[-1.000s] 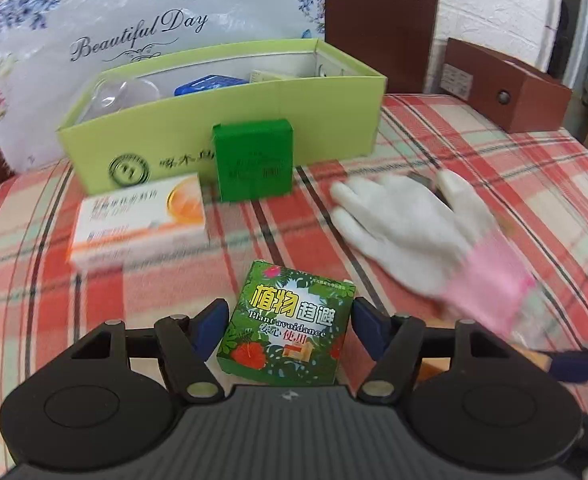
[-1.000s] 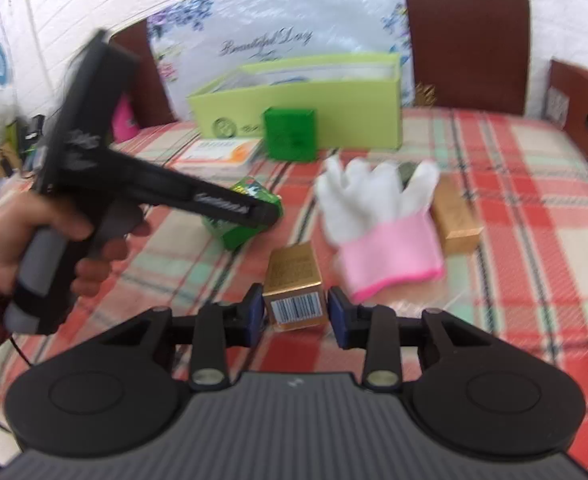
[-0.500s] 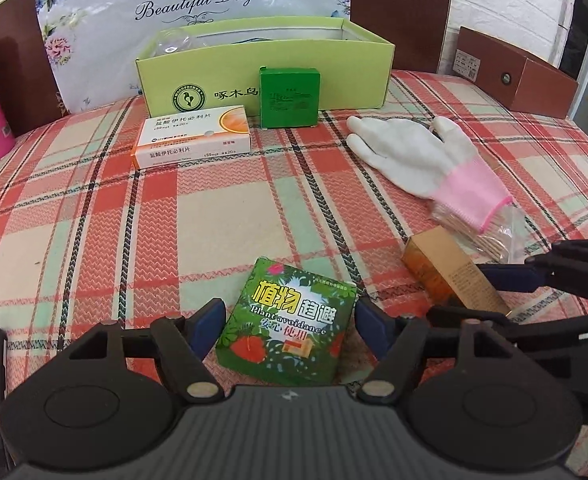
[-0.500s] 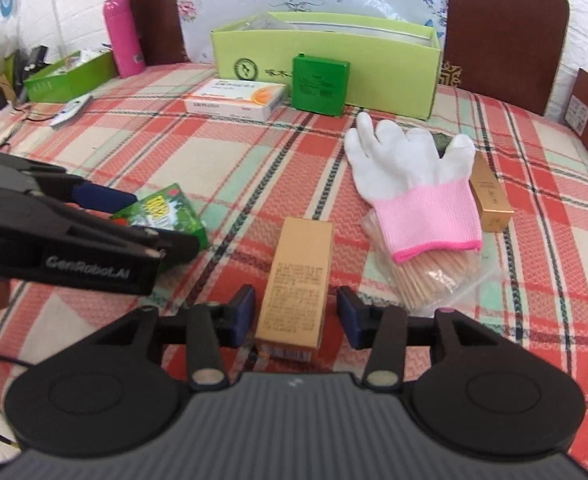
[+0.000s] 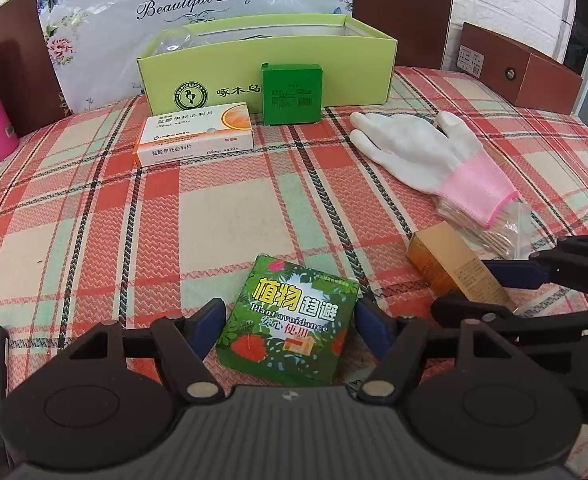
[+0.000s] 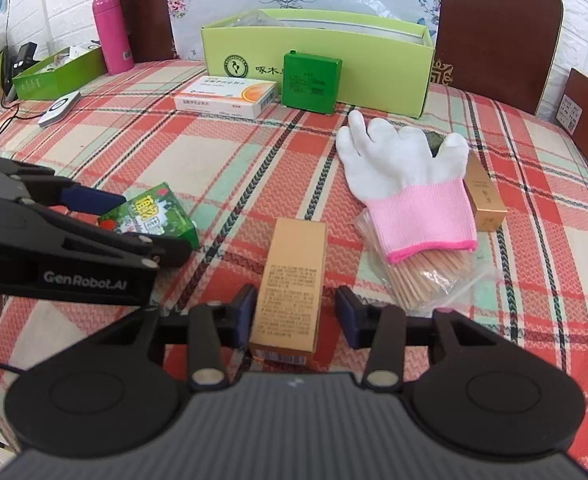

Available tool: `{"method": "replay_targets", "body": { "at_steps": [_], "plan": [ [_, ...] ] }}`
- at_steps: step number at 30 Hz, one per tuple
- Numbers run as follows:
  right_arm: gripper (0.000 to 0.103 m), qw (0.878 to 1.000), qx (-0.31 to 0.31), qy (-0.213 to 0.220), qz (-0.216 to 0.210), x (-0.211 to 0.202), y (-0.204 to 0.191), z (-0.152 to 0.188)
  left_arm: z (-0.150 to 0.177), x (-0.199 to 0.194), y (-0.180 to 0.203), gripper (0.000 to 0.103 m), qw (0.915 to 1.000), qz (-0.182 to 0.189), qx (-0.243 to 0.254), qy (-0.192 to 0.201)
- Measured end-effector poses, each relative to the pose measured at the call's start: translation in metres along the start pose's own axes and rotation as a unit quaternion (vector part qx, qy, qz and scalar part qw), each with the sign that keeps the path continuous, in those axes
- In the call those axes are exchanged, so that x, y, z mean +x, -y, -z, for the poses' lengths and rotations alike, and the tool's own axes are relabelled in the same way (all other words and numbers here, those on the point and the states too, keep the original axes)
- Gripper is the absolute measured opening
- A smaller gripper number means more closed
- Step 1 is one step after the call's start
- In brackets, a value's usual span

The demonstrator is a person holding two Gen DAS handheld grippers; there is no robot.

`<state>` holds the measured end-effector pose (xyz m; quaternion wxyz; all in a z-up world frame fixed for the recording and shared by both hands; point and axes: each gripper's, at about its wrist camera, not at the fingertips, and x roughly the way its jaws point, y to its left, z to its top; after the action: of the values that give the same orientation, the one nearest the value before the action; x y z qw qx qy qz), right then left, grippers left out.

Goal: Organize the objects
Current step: 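Carry green candy box and tan box into the green box and release both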

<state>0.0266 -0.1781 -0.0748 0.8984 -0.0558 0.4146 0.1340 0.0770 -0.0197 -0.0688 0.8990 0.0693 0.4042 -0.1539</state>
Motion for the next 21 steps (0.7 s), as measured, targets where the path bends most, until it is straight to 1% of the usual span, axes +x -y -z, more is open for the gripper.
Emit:
{"method": "replay_targets", "body": {
  "at_steps": [1,2,6,9,11,16,18,20,21],
  "plan": [
    [0.033,1.000,0.000,0.000,-0.002,0.000,0.000,0.000,0.000,0.000,0.000,0.073,1.0000,0.002,-0.001,0.000],
    [0.031,1.000,0.000,0.001,-0.005,-0.001,-0.001,0.000,-0.001,0.000,0.000,0.072,1.0000,0.004,-0.002,0.001],
    [0.031,1.000,0.010,0.011,-0.018,-0.002,0.002,-0.001,-0.004,-0.004,-0.002,0.070,0.9998,0.017,-0.011,0.008],
    [0.031,0.998,0.029,0.026,-0.043,-0.010,0.008,-0.006,-0.012,-0.015,-0.006,0.069,0.9990,0.025,-0.024,0.027],
    [0.031,0.997,0.037,0.043,-0.054,-0.017,0.013,-0.015,-0.023,-0.024,-0.010,0.069,0.9980,0.029,-0.030,0.048],
    [0.031,0.992,0.039,0.100,-0.059,-0.032,0.026,-0.055,-0.071,-0.043,-0.023,0.069,0.9931,0.028,-0.041,0.106],
    [0.031,0.991,0.035,0.120,-0.056,-0.034,0.032,-0.078,-0.095,-0.047,-0.029,0.069,0.9907,0.016,-0.047,0.127],
    [0.031,0.989,0.026,0.139,-0.050,-0.032,0.036,-0.100,-0.119,-0.047,-0.032,0.069,0.9877,0.001,-0.043,0.150],
    [0.031,0.988,0.023,0.148,-0.048,-0.029,0.039,-0.112,-0.132,-0.045,-0.034,0.069,0.9867,-0.005,-0.043,0.156]
  ]
}}
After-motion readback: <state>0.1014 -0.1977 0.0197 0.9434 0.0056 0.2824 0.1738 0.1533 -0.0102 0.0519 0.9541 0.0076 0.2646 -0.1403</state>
